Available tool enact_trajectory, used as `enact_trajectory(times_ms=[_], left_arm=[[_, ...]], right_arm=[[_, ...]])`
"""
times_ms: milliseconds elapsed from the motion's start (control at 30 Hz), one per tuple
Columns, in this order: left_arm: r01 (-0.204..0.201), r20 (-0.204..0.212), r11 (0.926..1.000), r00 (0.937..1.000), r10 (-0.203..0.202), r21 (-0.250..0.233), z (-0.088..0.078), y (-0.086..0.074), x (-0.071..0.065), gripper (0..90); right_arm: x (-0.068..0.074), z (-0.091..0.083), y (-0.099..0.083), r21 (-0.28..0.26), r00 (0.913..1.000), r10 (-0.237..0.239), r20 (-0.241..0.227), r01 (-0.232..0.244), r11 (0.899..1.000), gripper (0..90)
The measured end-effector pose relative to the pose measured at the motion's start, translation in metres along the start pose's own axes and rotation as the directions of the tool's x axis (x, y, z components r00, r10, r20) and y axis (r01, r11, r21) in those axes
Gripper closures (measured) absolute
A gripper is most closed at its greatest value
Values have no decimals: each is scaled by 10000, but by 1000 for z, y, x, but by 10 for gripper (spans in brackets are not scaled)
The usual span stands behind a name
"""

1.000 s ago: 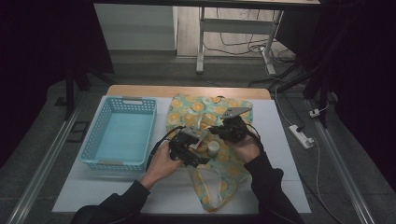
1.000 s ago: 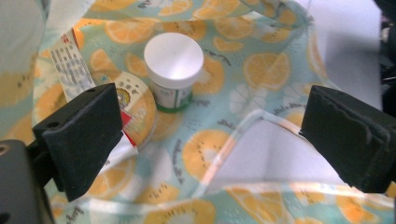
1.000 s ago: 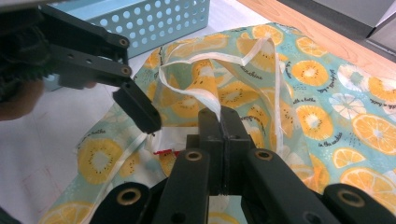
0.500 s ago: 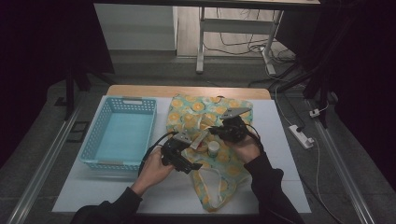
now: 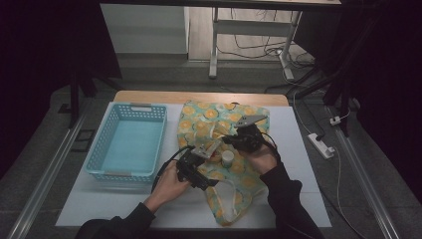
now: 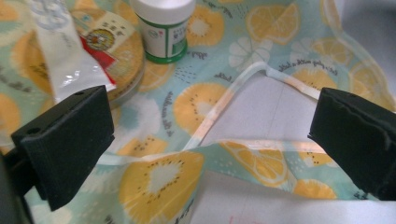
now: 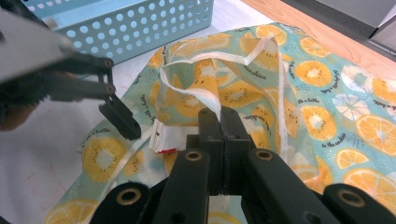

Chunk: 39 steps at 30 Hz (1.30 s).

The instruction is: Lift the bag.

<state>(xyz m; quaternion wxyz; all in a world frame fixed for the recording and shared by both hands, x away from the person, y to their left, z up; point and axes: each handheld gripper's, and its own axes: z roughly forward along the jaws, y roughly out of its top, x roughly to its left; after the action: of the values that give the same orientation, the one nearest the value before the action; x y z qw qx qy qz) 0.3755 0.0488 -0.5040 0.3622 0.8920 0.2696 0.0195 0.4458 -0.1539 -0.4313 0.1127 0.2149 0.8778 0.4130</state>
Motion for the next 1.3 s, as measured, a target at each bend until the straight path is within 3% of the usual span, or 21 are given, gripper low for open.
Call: enact_trajectory(times_ms=[200, 367, 500, 667, 767, 900, 1067, 1233, 1300], left_arm=[[-110, -47, 9994, 9999, 112, 328, 18, 0, -4, 7], [-478, -216, 9964, 9985, 494, 700, 31, -2, -9, 10], [-459, -444, 9954, 9978, 498, 846, 38, -3, -8, 9], [-813, -814, 9920, 9927, 892, 961, 40, -4, -8, 19], [-778, -824, 9927, 9929, 855, 924, 40, -5, -8, 35], [-704, -845, 9942, 9934, 772, 812, 34, -5, -2, 168], [-394, -1024, 9976, 9937, 451, 572, 27, -8, 8, 418], [-176, -1188, 9979, 9926, 250, 629, 26, -7, 9, 574], [-120, -1068, 9978, 9941, 190, 655, 25, -6, 7, 665]], right_arm=[[0, 0, 0, 12, 10000, 3, -21, -3, 10000, 900], [0, 2, -1, 96, 10000, -3, -72, 4, 10000, 900], [1, 3, -1, 130, 10000, 17, -78, -16, 9999, 900], [0, 2, -1, 92, 10000, 38, -69, -37, 10000, 900], [-1, 1, -1, 70, 10000, 65, -54, -65, 10000, 900], [-2, 0, -1, 60, 10000, 80, -48, -80, 10000, 900], [-2, -1, 0, 31, 10000, 84, -31, -84, 10000, 900], [-2, 0, 0, 68, 9999, 84, -55, -84, 9999, 900], [-2, 0, 0, 84, 9999, 88, -62, -87, 9999, 900]])
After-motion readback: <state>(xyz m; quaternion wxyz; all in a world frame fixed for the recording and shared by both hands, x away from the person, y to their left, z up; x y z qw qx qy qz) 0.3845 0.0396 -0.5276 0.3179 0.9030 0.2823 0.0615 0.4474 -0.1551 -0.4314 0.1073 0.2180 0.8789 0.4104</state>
